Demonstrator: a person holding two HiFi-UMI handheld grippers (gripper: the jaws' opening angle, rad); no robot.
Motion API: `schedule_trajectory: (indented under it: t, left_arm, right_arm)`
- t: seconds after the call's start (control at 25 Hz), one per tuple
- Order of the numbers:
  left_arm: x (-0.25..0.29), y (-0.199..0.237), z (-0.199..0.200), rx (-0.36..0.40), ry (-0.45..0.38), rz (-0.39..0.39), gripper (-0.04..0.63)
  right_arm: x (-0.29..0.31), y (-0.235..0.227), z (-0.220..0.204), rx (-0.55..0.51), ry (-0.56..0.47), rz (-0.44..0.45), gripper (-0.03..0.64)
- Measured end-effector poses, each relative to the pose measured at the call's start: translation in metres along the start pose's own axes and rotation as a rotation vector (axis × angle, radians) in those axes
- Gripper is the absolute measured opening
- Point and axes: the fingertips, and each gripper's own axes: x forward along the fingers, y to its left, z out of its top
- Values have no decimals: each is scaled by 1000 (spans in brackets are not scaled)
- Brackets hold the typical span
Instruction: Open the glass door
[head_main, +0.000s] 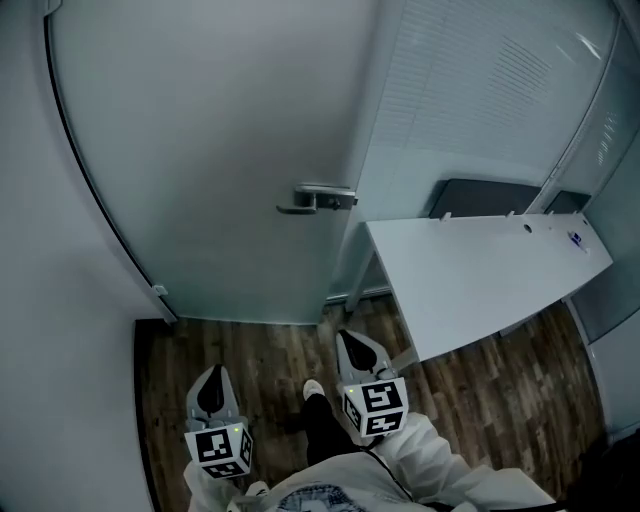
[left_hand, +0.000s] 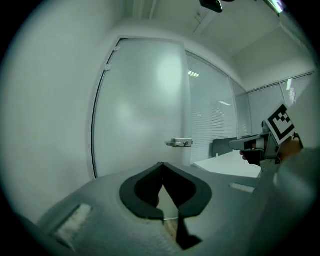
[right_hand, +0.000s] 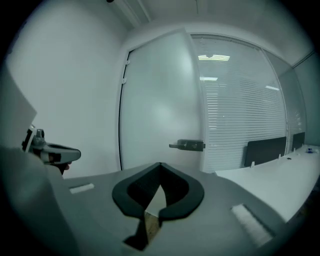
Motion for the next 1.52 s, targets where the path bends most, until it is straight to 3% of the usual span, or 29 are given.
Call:
schedule_trajectory:
  t: [0.12,0.28,0.6,1.52]
  left_arm:
    - [-45,-16,-15,3,17,-26,5]
    - [-91,-36,-6,39,-2,-72,5]
    - [-146,-64,-25,45,31,-117,5]
    - [-154,-126,-15,62,35,-120,5]
  right_arm:
    - [-50,22,-9,23,-21,-20,5]
    - [-93,47,-16,33,-12,-6,5]
    - [-163,73,-37,51,-6,-3,5]
    - [-214,38,-38,68,-20,22,3]
